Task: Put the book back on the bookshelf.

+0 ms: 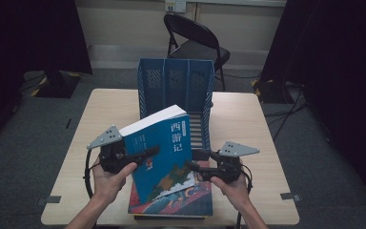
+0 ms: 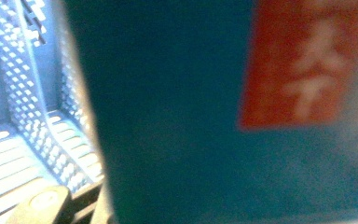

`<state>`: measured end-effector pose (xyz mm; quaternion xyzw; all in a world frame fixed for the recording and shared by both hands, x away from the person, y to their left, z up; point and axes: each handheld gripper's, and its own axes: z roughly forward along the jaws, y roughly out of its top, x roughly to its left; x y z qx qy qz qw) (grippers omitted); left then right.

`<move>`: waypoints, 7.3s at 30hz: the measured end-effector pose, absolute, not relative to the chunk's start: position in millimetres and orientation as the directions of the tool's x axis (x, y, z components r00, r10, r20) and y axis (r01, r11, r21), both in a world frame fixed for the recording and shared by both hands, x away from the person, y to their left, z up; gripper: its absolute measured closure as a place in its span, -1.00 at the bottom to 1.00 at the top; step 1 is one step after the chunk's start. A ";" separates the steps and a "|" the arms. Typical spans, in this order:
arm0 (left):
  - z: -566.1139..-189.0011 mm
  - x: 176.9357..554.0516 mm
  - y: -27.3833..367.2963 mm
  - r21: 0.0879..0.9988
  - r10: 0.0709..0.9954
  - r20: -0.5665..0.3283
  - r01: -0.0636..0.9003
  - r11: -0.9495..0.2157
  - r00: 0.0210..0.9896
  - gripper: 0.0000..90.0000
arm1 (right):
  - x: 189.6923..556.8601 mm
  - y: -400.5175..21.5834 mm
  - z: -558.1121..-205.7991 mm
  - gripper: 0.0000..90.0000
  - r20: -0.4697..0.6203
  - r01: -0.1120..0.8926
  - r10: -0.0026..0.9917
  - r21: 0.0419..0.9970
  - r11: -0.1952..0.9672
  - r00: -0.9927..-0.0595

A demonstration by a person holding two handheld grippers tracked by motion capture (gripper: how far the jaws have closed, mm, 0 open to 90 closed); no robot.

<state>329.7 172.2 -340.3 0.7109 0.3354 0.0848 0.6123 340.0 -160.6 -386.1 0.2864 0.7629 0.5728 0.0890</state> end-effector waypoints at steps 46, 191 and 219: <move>-302.0 331.4 228.6 0.906 0.720 -0.310 0.423 0.025 0.621 0.36 | 331.8 -233.5 -430.5 -0.15 0.212 0.465 0.719 0.868 0.172 -0.662; -319.7 474.4 132.6 0.953 0.965 -0.147 0.293 0.079 0.218 0.35 | 337.9 -234.2 -447.6 -0.19 0.274 0.521 0.653 0.826 0.217 -0.706; -350.4 460.5 138.3 0.944 0.956 -0.131 0.327 0.039 0.262 0.33 | 339.6 -228.5 -450.3 -0.18 0.274 0.530 0.642 0.812 0.245 -0.716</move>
